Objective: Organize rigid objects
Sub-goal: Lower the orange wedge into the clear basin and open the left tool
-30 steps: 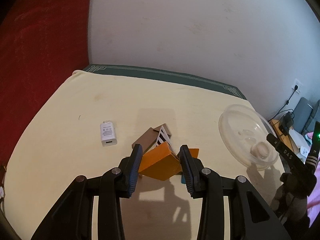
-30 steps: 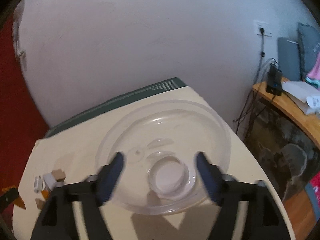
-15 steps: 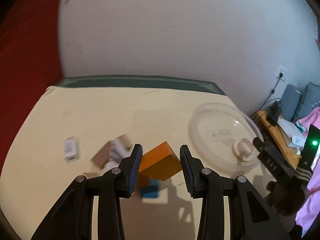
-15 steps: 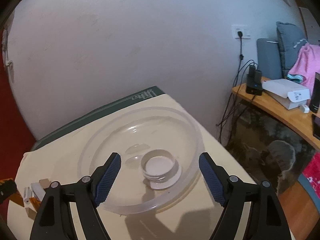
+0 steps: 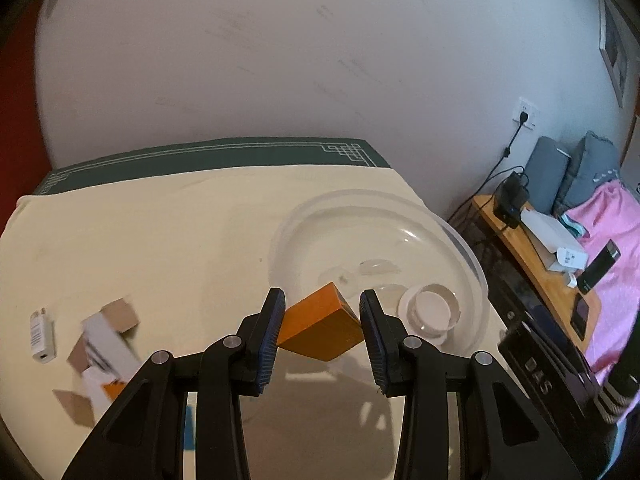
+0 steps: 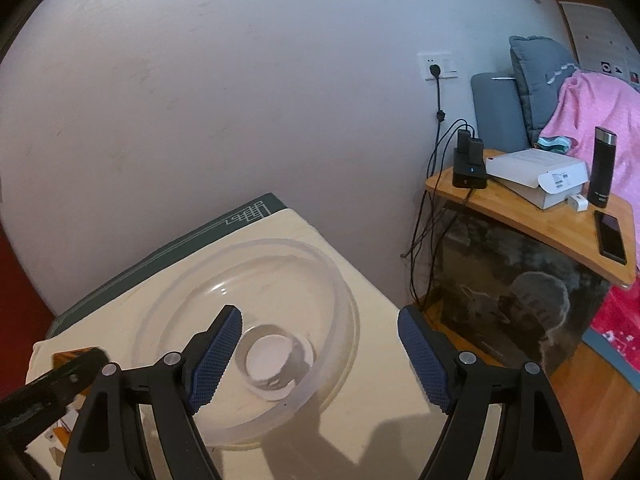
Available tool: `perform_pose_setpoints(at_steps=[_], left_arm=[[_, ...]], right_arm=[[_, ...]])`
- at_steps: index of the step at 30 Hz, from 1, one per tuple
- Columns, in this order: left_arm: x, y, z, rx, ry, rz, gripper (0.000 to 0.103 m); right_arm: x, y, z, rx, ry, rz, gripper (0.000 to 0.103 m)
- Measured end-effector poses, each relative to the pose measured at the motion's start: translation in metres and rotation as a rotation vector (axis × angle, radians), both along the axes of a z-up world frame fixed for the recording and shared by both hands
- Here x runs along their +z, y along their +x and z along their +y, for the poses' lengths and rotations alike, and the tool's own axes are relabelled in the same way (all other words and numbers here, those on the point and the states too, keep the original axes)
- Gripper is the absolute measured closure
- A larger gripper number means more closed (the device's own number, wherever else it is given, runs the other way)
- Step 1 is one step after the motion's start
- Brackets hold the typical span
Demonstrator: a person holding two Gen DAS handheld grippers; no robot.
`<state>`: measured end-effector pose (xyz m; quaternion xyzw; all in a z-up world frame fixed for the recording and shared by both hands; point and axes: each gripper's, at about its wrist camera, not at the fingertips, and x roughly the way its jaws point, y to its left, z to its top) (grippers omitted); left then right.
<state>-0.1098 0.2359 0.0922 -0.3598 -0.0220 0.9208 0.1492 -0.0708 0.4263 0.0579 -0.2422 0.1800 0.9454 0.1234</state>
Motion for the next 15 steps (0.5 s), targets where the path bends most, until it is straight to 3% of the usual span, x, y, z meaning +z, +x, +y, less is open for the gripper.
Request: perform_pose_setpoints(at_steps=[11, 12, 14, 15], left_arm=[[-0.005, -0.017, 0.025, -0.053, 0.022, 0.003, 0.060], [-0.005, -0.018, 0.024, -0.055, 0.031, -0.002, 0.054], [-0.005, -0.019, 0.021, -0.046, 0.053, -0.011, 0.020], [-0.005, -0.018, 0.018, -0.031, 0.062, -0.001, 0.018]], right_arm=[[0.000, 0.003, 0.006, -0.046, 0.007, 0.010, 0.015], [0.000, 0.003, 0.007, -0.049, 0.006, 0.010, 0.015], [0.000, 0.003, 0.008, -0.054, 0.005, 0.009, 0.015], [-0.001, 0.003, 0.008, -0.055, 0.004, 0.008, 0.015]])
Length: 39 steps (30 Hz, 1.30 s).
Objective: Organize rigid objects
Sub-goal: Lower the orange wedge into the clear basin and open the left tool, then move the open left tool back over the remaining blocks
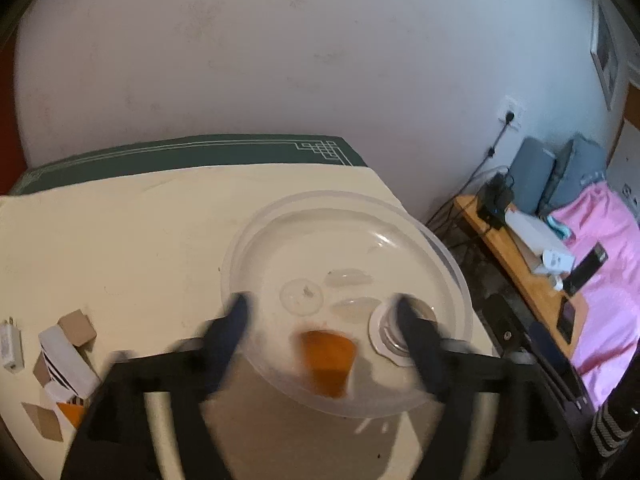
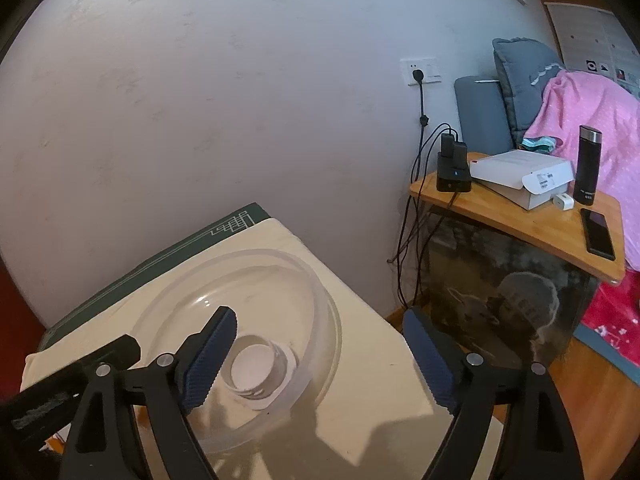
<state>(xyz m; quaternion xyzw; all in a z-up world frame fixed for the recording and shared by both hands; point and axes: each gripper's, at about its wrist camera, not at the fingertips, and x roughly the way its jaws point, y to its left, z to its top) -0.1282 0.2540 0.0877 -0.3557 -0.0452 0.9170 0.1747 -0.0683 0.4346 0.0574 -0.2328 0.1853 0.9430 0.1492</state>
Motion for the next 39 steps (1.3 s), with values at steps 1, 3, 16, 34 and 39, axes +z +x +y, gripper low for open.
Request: perform_pose_setpoints(at_steps=[1, 3, 16, 34, 39], left_arm=[[0.001, 0.001, -0.002, 0.014, 0.005, 0.013, 0.018], [0.002, 0.002, -0.006, 0.032, -0.006, 0.025, 0.018], [0.006, 0.020, -0.037, 0.142, -0.115, 0.101, 0.018], [-0.006, 0.048, -0.116, 0.312, -0.123, 0.047, 0.018], [-0.006, 0.059, -0.139, 0.357, -0.123, 0.046, 0.018]], right_arm=[[0.000, -0.001, 0.000, 0.000, -0.001, 0.000, 0.015], [0.000, -0.001, 0.000, 0.000, -0.001, 0.000, 0.014], [0.004, 0.006, -0.008, 0.069, -0.007, 0.053, 0.012], [0.001, 0.009, -0.032, 0.208, -0.012, 0.059, 0.011], [0.002, 0.010, -0.041, 0.242, -0.003, 0.055, 0.011]])
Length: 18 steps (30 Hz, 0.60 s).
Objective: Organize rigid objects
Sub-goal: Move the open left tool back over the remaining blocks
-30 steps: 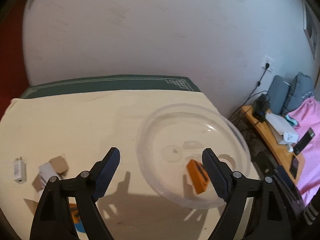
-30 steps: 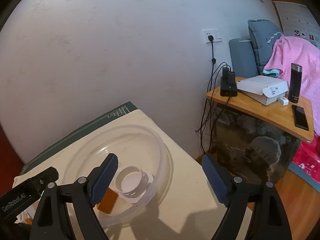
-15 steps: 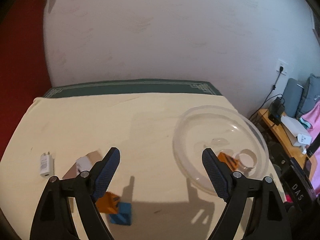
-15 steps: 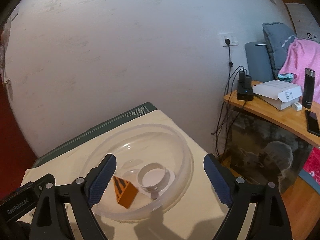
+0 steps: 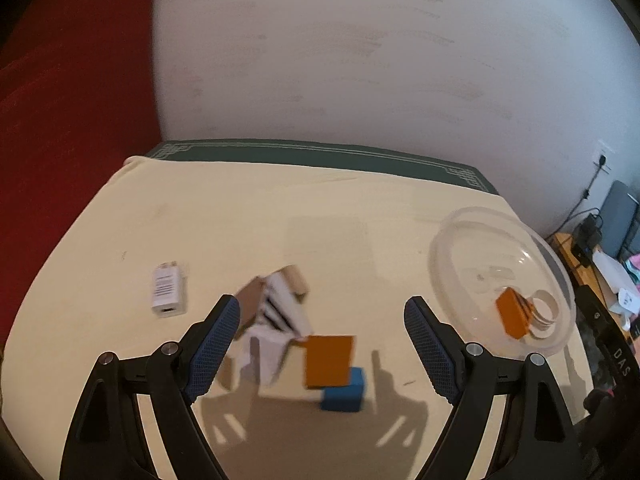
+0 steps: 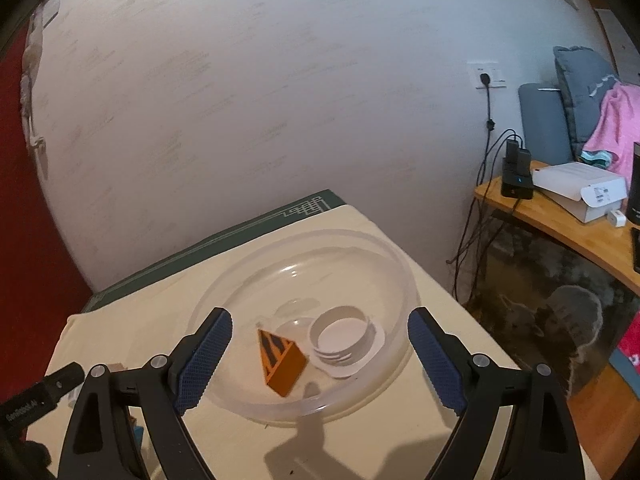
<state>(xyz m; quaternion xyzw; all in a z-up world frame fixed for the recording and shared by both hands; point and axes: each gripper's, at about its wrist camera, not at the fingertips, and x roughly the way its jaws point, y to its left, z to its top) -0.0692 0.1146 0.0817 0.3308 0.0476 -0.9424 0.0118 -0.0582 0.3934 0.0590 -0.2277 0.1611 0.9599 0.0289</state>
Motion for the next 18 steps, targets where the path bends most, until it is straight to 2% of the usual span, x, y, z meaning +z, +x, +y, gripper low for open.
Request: perform_pose_setpoints(at_steps=[10, 18], left_arm=[[-0.007, 0.011, -0.030, 0.054, -0.009, -0.017, 0.018], [-0.024, 0.022, -0.053, 0.114, -0.024, -0.064, 0.018]], right_arm=[[0.000, 0.000, -0.004, 0.022, 0.007, 0.002, 0.011], [0.001, 0.002, -0.014, 0.057, 0.024, 0.005, 0.011]])
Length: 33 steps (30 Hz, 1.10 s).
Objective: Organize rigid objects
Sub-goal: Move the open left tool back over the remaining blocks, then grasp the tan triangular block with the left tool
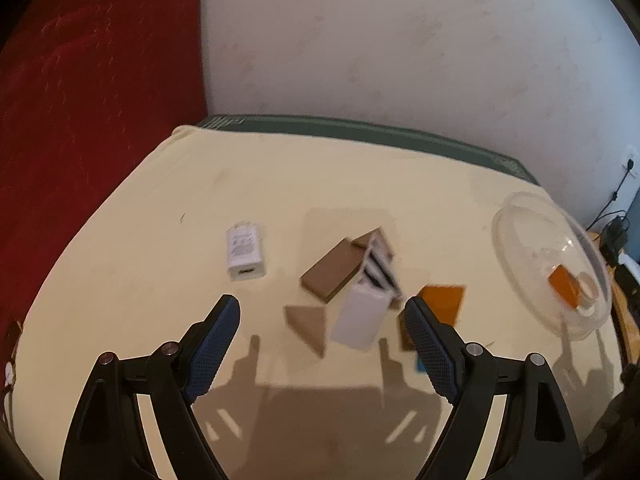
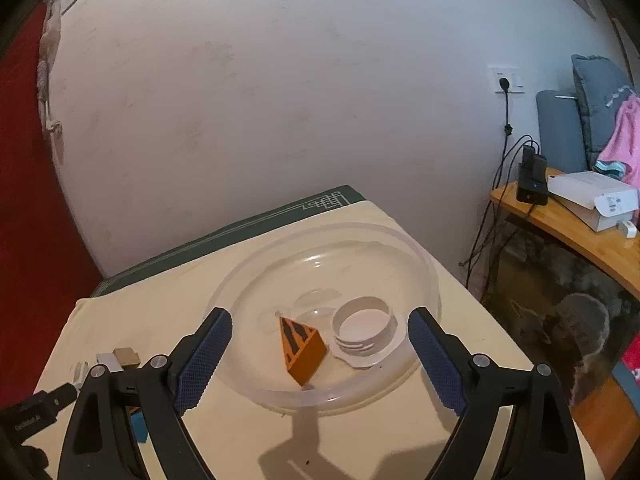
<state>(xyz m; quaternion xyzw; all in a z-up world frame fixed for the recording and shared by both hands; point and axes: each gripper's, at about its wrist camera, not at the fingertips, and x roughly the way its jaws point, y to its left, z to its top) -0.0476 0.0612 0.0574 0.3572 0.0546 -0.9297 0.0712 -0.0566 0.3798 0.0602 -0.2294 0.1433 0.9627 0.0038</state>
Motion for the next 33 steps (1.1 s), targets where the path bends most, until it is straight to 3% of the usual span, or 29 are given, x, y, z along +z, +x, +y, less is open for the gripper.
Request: perform_pose_setpoints(at_steps=[7, 19, 33], left_arm=[[-0.014, 0.002, -0.012, 0.040, -0.026, -0.025, 0.018], [-0.028, -0.011, -0.021, 0.049, -0.005, -0.053, 0.019], [-0.040, -0.032, -0.018, 0.042, 0.032, -0.094, 0.060]], right_arm=[[0.001, 0.002, -0.008, 0.029, 0.018, 0.009, 0.011], [0.003, 0.007, -0.028, 0.097, 0.083, 0.040, 0.011], [-0.004, 0.006, -0.051, 0.198, 0.151, 0.012, 0.011]])
